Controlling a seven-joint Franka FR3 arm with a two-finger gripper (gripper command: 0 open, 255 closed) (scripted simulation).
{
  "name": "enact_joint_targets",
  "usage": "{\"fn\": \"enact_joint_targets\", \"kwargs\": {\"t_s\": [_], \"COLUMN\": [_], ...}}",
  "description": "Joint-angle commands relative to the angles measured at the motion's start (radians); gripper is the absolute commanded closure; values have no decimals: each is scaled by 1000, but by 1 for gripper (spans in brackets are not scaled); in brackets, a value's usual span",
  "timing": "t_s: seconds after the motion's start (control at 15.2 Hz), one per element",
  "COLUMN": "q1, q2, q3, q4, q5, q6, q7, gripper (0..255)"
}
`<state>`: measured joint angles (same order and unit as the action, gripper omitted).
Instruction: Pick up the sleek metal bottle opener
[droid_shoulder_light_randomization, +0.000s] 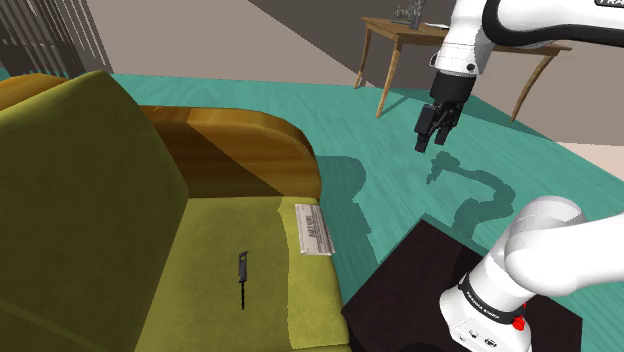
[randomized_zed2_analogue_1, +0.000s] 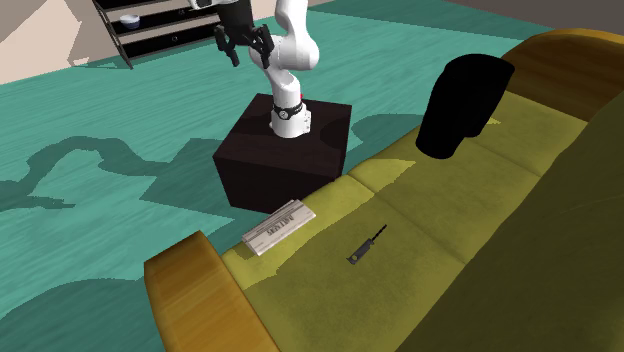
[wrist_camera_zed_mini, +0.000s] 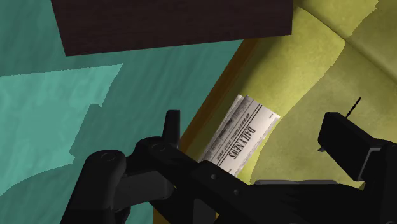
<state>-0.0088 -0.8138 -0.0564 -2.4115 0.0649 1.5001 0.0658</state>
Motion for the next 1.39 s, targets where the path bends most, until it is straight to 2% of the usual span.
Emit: {"fn": "enact_joint_targets", "kwargs": {"t_s": [0.0,0.73,1.32], "q1": [0,82,122], "q2": [0,247,547], "q3": [0,194,339], "q4": [0,-40,45], "q5": [0,90,82], "q6": [0,287,497], "q7": [0,149,286], "gripper": [0,0,0]}}
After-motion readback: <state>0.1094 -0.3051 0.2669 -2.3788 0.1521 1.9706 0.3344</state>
